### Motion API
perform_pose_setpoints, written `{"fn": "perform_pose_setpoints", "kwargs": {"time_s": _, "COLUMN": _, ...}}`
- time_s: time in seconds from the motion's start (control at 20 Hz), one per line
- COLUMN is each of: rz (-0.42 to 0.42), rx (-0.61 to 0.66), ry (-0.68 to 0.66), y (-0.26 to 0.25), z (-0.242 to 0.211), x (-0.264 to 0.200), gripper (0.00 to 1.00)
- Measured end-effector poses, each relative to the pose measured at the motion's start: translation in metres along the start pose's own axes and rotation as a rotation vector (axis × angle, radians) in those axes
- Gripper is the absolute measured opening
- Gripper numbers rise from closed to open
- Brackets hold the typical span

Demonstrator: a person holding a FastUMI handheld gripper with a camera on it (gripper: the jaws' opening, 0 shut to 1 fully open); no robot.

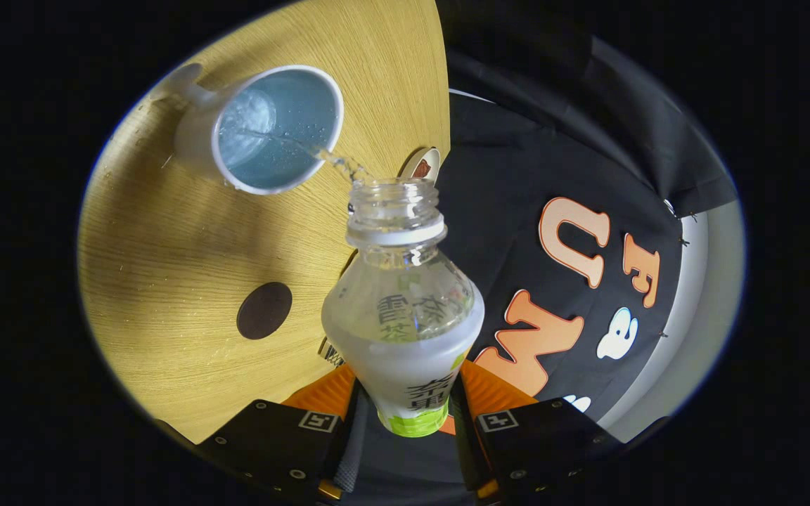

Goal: Take the bottle from table, then pour the juice into the cup, finally place the bottle on the coaster

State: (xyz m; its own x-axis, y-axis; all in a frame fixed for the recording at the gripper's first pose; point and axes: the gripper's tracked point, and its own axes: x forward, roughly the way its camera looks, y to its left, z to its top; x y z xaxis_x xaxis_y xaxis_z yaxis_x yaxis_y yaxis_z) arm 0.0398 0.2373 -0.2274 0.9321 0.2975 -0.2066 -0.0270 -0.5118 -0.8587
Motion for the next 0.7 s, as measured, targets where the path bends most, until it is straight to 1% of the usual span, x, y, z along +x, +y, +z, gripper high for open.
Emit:
{"fn": "perform_pose_setpoints", "kwargs": {"time_s": 0.2, "rz": 0.007, "rx": -0.011, "ry": 0.000, "y": -0.001, "z": -0.001, "x": 0.000, "gripper": 0.57}}
{"fn": "perform_pose_setpoints", "kwargs": {"time_s": 0.5, "rz": -0.003, "rx": -0.035, "ry": -0.007, "y": -0.008, "z": 0.002, "x": -0.002, "gripper": 0.57}}
{"fn": "perform_pose_setpoints", "kwargs": {"time_s": 0.7, "rz": -0.010, "rx": -0.076, "ry": -0.014, "y": -0.013, "z": 0.003, "x": -0.002, "gripper": 0.57}}
